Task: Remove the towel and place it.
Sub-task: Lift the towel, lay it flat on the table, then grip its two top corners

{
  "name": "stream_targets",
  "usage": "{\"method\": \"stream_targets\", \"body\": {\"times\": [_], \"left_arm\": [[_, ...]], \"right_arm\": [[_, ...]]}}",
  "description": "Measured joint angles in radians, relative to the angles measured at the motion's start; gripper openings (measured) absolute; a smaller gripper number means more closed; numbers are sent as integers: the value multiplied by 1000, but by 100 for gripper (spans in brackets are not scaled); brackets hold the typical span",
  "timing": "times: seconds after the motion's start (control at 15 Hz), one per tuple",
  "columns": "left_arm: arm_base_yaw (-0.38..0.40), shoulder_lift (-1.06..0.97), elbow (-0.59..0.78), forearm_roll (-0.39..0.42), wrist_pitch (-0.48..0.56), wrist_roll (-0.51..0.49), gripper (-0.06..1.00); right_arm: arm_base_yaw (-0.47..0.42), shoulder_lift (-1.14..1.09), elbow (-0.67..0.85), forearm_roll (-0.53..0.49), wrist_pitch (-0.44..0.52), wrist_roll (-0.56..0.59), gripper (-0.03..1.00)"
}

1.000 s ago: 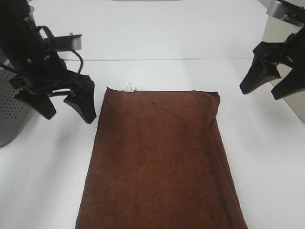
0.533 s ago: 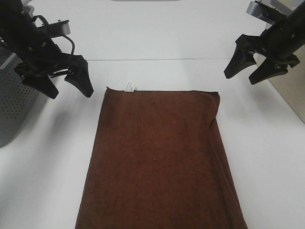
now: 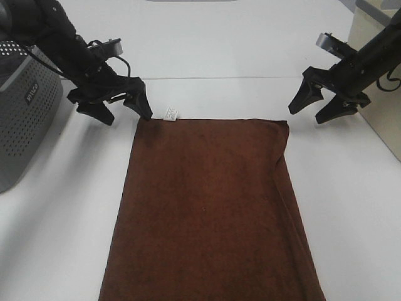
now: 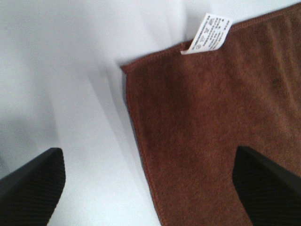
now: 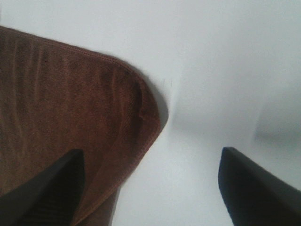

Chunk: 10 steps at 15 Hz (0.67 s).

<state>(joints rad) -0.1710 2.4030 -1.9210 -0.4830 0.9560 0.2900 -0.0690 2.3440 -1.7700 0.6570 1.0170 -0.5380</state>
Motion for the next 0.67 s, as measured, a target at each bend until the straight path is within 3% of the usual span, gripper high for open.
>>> {"method": "stream_targets", "body": {"times": [0.67], "left_arm": [[0,76,-55,-45,-7,2,88]], "right_arm": [[1,77,-20,46,-35,22,75]]}}
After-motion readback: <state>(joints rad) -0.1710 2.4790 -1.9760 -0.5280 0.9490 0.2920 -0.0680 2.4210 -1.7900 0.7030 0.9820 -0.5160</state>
